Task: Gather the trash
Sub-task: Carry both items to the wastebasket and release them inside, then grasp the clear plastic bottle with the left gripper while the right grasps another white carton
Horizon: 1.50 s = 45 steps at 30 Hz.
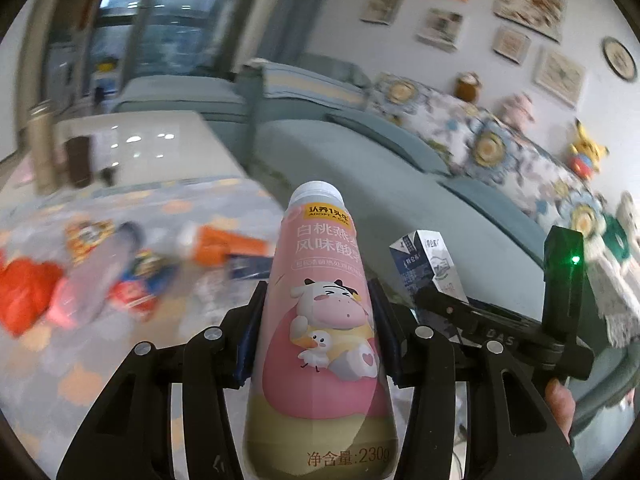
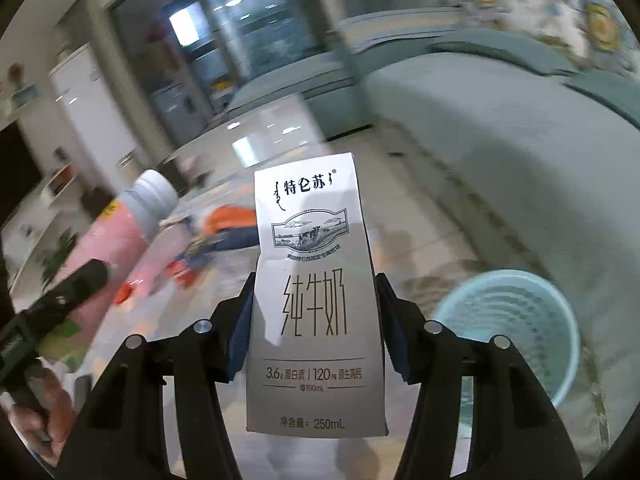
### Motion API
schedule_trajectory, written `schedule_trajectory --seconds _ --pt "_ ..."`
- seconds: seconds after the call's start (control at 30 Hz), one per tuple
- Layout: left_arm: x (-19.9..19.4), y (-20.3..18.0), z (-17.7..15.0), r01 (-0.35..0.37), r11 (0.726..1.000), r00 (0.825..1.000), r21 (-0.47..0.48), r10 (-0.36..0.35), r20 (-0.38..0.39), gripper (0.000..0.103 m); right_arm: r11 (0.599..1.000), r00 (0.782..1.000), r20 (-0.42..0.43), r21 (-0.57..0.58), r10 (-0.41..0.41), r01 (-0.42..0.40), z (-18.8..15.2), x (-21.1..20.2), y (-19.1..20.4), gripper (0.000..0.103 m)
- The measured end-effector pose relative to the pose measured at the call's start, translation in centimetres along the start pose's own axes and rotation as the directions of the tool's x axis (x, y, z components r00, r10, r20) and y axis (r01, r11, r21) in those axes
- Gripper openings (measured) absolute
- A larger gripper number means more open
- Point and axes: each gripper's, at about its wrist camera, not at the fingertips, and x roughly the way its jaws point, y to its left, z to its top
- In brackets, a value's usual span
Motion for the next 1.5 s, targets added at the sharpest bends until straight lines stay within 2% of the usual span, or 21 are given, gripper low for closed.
schedule_trajectory --seconds 0.17,0.33,0.5,0.67,0.77,0.87,0.97,1.03,1.23,1.37,1.5 --pt "4.8 -5.0 0.7 0.070 0.994 0.996 0.089 -0.065 -0.055 0.047 0.988 0.997 0.012 0.132 -0.079 0.077 -0.1 -0.1 -6.7 0.053" --pt "9.6 -8.7 0.2 0.143 0.985 0.983 0.100 -0.130 -0.129 0.047 0.963 0.989 -0.026 0.229 -0.142 0.144 -1.7 0.4 -11.8 0.053" --pt "14.5 -11.2 -2.1 0.202 0.976 0.955 0.085 -0.177 -0.237 0.047 0.919 0.967 -0.155 0.311 -0.203 0.243 -4.0 3.3 -16.5 0.053" --pt "18.7 -12.2 -4.7 0.237 0.971 0.912 0.040 -0.208 -0.353 0.047 0.883 0.942 -0.259 0.362 -0.212 0.299 -6.3 5.7 -19.0 0.053" --pt "19.9 -12.3 -5.8 0.243 0.969 0.898 0.036 -0.211 -0.386 0.047 0.867 0.932 -0.298 0.386 -0.207 0.316 -7.1 6.7 -20.2 0.054" --pt "19.9 -12.1 -6.1 0.233 0.971 0.899 0.050 -0.196 -0.391 0.060 0.855 0.925 -0.303 0.392 -0.228 0.339 -7.5 6.2 -20.7 0.054" --pt "19.7 -11.9 -5.8 0.227 0.973 0.905 0.046 -0.193 -0.380 0.061 0.845 0.916 -0.308 0.388 -0.257 0.367 -7.3 6.3 -21.2 0.055" --pt "19.4 -11.6 -5.5 0.227 0.973 0.906 0.041 -0.196 -0.375 0.061 0.851 0.927 -0.292 0.399 -0.236 0.342 -6.9 6.1 -21.0 0.055" --pt "18.5 -11.1 -5.0 0.219 0.975 0.916 0.046 -0.190 -0.354 0.061 0.845 0.926 -0.276 0.400 -0.257 0.354 -6.6 5.7 -21.1 0.060" --pt "17.8 -10.8 -4.4 0.216 0.976 0.924 0.041 -0.191 -0.333 0.061 0.859 0.940 -0.248 0.399 -0.236 0.321 -6.3 5.0 -20.6 0.060" --pt "16.0 -10.6 -3.3 0.211 0.976 0.939 0.052 -0.188 -0.289 0.061 0.894 0.965 -0.170 0.371 -0.199 0.250 -5.5 3.3 -18.8 0.060"
